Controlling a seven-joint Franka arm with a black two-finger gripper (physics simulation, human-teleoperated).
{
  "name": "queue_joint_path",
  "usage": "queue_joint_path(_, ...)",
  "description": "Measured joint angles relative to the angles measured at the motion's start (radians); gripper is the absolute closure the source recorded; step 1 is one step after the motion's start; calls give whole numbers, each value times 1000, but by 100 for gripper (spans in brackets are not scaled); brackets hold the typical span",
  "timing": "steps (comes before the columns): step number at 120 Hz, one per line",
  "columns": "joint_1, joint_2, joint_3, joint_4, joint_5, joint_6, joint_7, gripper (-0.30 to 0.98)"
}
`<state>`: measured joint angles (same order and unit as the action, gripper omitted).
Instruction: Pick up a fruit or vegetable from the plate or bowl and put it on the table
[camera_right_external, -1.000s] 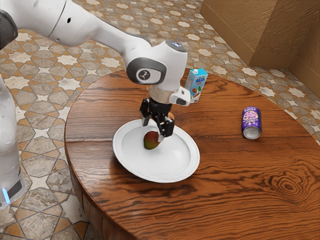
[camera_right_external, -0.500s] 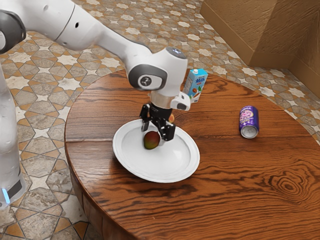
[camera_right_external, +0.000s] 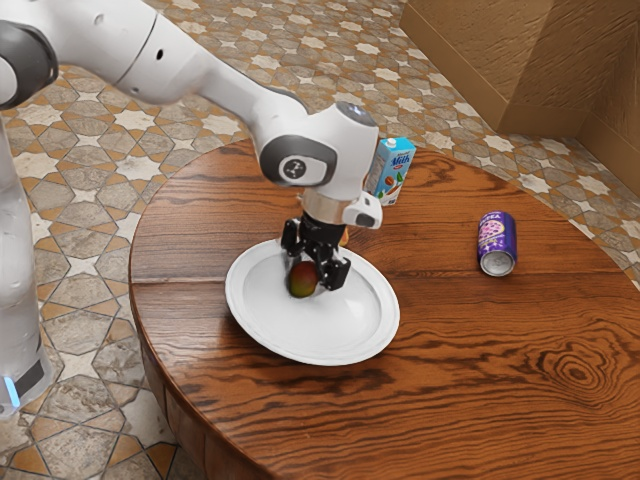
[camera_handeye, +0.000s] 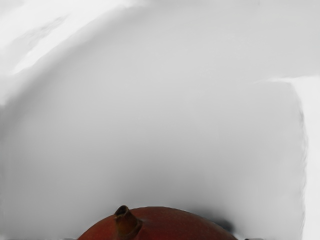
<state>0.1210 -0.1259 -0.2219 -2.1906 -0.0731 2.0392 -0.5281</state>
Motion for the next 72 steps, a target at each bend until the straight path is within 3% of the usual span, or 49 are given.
queue_joint_path(16, 2, -16, -37, 31, 9, -21, -5, 37)
queue_joint_path(37, -4, 4, -218, 255, 56, -102, -9, 38)
queue_joint_path(53, -22, 154, -397, 489, 130, -187, -11, 40)
queue_joint_path(72, -118, 320, -430, 647, 231, -237, -16, 41)
